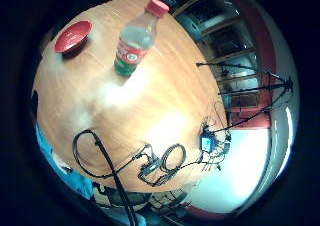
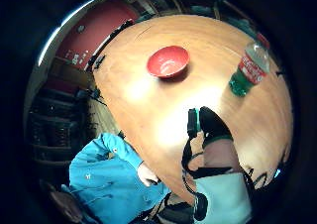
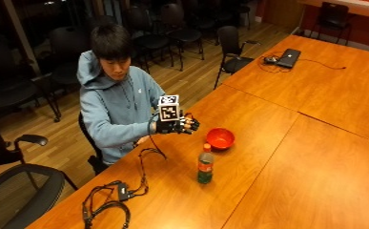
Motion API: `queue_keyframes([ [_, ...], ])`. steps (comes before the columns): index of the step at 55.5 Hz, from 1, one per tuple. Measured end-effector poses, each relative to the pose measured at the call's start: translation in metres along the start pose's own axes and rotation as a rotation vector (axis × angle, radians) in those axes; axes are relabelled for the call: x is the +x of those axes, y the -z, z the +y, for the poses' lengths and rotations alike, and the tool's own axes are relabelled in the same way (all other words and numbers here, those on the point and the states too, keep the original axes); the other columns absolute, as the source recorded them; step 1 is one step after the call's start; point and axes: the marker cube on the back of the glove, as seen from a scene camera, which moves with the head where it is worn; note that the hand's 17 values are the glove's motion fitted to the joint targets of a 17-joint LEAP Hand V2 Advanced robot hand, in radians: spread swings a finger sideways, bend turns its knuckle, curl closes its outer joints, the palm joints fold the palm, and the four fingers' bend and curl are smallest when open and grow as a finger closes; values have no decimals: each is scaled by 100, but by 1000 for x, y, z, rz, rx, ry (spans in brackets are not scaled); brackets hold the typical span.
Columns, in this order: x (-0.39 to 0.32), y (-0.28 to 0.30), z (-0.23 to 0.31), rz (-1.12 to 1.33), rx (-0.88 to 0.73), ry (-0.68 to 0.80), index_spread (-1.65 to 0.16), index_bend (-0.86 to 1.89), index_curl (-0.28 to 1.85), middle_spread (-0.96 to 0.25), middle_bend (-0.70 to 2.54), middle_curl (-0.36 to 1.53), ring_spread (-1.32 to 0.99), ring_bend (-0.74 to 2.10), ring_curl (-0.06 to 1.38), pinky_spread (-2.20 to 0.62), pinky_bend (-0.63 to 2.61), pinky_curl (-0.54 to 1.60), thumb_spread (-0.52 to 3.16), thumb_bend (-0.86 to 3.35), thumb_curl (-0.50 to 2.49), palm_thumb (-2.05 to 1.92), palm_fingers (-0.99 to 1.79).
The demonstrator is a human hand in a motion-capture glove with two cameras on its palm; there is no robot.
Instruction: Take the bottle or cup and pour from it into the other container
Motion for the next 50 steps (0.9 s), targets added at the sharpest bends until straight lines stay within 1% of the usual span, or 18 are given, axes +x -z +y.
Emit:
queue_keyframes([
  [7, -6, 7, -14, -12, -37, 4, -28, 25, 17, -2, 16, 8, 5, 27, 11, 16, 43, 13, 65, 32, 20, 61, 34],
  [16, -14, 17, -27, -19, -36, 8, -34, 22, 23, -2, 16, 13, 6, 27, 15, 21, 46, 17, 86, 24, 27, 64, 31],
  [21, -22, 19, -31, 12, -24, 20, -36, 21, 25, -2, 16, 15, 7, 27, 17, 22, 46, 18, 91, 20, 30, 66, 30],
  [34, -26, 37, -35, -6, -35, 37, -37, 19, 30, -2, 16, 18, 7, 29, 20, 23, 47, 21, 98, 10, 36, 70, 28],
  [50, -18, 40, -25, 53, -17, 25, -37, 18, 32, -2, 16, 21, 8, 30, 24, 23, 49, 23, 102, 0, 41, 74, 26],
])
